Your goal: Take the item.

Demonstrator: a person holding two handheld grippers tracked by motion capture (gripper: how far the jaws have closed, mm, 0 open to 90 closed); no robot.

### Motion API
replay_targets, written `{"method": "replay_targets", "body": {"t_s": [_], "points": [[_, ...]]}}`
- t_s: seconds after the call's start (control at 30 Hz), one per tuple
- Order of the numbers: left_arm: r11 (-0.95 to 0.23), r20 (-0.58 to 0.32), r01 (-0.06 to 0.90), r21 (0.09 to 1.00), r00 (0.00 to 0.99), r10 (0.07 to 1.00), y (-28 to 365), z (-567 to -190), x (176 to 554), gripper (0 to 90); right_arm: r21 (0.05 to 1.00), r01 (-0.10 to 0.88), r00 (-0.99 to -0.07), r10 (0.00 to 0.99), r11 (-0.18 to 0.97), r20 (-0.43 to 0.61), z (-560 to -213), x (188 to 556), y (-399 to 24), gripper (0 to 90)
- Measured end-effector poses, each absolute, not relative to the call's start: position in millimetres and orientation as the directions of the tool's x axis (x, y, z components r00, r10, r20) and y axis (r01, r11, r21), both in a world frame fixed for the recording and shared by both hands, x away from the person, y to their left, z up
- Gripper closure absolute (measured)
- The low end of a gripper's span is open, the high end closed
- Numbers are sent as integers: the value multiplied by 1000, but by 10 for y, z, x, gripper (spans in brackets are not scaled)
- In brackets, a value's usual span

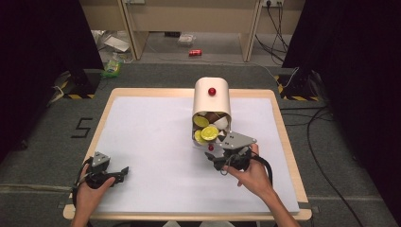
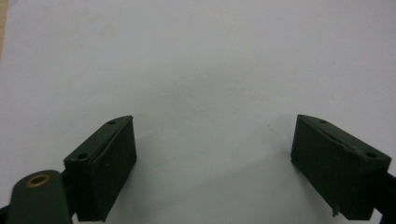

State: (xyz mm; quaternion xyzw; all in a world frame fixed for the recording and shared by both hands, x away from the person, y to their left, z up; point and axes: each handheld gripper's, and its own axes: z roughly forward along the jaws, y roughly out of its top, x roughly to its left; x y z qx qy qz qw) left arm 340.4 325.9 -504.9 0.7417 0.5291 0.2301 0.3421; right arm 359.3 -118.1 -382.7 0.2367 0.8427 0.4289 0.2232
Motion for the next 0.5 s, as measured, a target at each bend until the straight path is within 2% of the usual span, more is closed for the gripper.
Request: {"method": "replay_targets", "body": {"t_s": [0.37, 0.5], "points": [[-206, -21, 627, 751, 334, 942, 3259, -5049, 3404, 133, 822, 199, -796, 577, 533, -182, -3854, 3510, -1184, 309], [-206, -21, 627, 751, 334, 942, 3259, -5049, 3404, 134, 823, 188, -789, 582, 537, -199, -3873, 3479, -1188, 336]]}}
